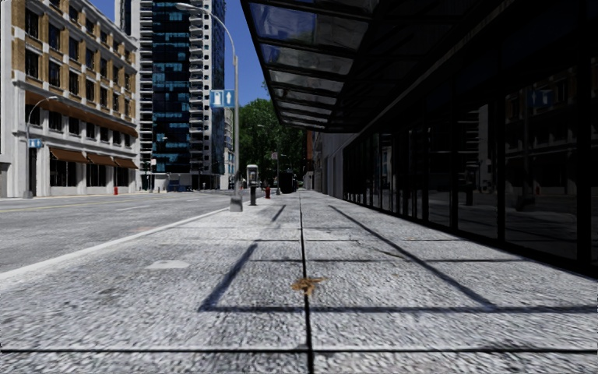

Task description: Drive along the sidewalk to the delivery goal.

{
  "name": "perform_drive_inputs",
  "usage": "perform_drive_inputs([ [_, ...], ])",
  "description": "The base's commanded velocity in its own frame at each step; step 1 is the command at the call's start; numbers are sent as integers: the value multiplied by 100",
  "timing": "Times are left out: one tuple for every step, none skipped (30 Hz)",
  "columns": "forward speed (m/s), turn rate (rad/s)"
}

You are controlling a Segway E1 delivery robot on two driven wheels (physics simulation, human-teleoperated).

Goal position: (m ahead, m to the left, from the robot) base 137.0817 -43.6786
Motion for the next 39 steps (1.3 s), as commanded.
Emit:
perform_drive_inputs([
  [200,0],
  [200,0],
  [200,0],
  [200,0],
  [200,0],
  [200,0],
  [200,0],
  [200,0],
  [200,0],
  [200,0],
  [200,0],
  [200,0],
  [200,0],
  [200,0],
  [200,0],
  [200,0],
  [200,0],
  [200,0],
  [200,0],
  [200,0],
  [200,0],
  [200,0],
  [200,0],
  [200,0],
  [200,0],
  [200,0],
  [200,0],
  [200,0],
  [200,0],
  [200,0],
  [200,0],
  [200,0],
  [200,0],
  [200,0],
  [200,0],
  [200,0],
  [200,0],
  [200,0],
  [200,0],
])
